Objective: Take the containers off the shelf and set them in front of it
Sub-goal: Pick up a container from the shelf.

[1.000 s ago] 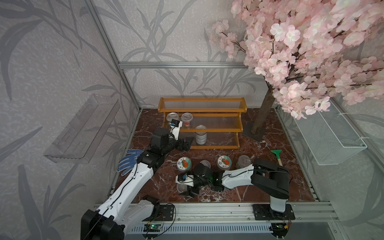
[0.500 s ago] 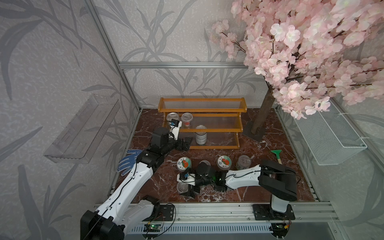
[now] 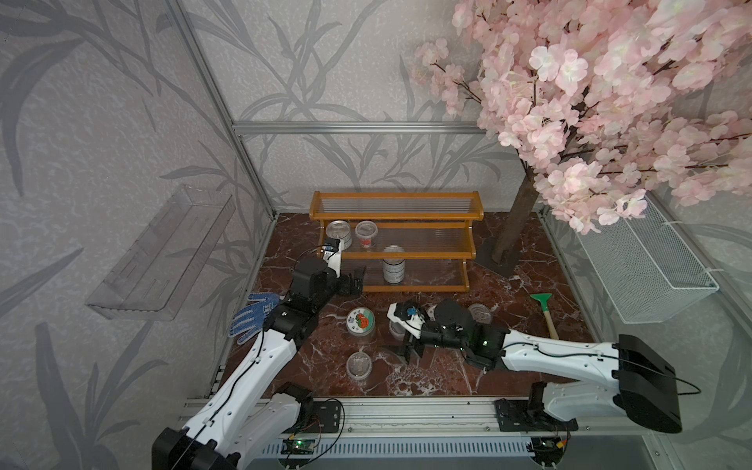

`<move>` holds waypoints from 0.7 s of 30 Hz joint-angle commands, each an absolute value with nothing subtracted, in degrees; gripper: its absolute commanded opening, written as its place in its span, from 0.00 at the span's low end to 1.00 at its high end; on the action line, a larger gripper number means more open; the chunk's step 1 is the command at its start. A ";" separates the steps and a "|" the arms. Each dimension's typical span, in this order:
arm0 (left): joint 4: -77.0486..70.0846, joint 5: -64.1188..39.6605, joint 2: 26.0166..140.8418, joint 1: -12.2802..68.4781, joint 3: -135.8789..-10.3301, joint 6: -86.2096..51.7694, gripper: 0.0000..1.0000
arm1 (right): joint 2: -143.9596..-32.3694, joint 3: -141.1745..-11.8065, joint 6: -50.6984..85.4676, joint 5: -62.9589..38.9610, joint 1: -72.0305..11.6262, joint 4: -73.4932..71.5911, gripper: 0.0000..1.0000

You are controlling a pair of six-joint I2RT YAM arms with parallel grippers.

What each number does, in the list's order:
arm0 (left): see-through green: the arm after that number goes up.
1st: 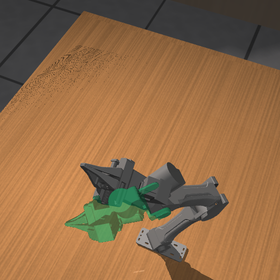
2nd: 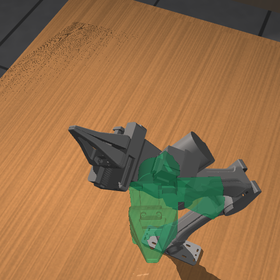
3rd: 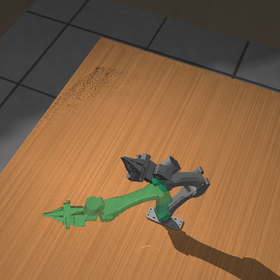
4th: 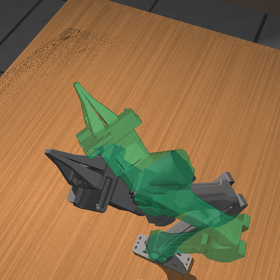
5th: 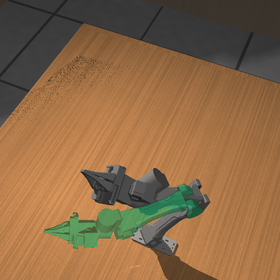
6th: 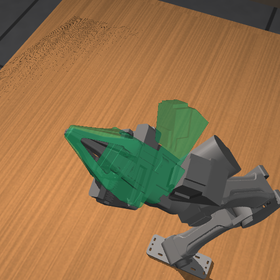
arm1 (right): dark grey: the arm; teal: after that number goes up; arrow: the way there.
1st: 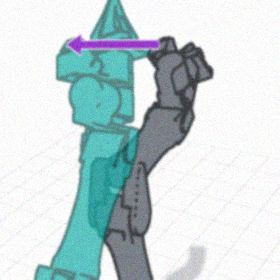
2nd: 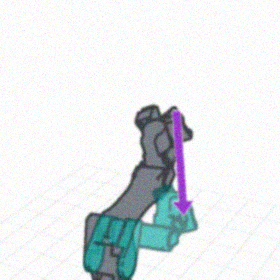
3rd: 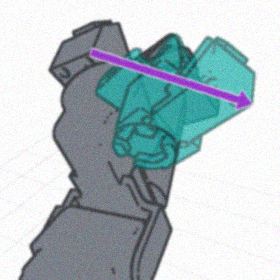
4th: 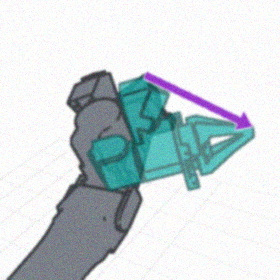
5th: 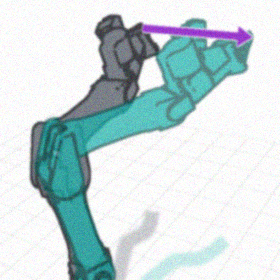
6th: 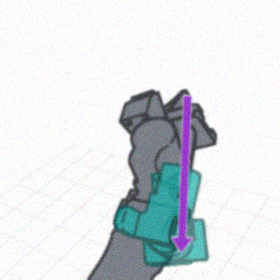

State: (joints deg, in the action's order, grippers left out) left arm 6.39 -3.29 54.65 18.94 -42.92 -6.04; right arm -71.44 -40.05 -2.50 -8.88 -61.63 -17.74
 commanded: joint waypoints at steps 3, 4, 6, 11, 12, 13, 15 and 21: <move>-4.27 -5.23 59.94 18.54 -43.55 -7.39 1.00 | -61.79 -39.37 -0.42 -6.47 -56.66 -7.31 0.99; -4.82 -6.14 61.07 18.66 -43.85 -6.87 1.00 | -60.20 -39.75 -0.59 -6.36 -55.64 -5.34 0.99; -6.26 -6.64 62.78 18.63 -44.25 -7.02 1.00 | -57.75 -40.67 -0.45 -4.19 -54.04 -1.71 0.99; -8.20 -2.62 65.97 18.65 -45.62 -7.86 1.00 | -54.49 -44.13 2.99 3.55 -49.29 4.45 0.99; -8.87 -2.83 66.70 18.64 -45.94 -7.94 1.00 | -54.43 -45.14 3.77 4.71 -48.70 6.13 0.99; -9.37 -3.25 67.35 18.64 -46.23 -8.06 1.00 | -54.20 -45.67 3.85 5.38 -48.31 6.90 0.99; -10.05 -4.05 68.96 18.67 -47.06 -8.26 1.00 | -54.12 -47.05 5.42 7.66 -47.49 8.69 0.99; -11.84 -4.65 73.08 18.64 -48.74 -8.61 1.00 | -53.31 -48.85 6.25 9.40 -44.80 11.60 0.99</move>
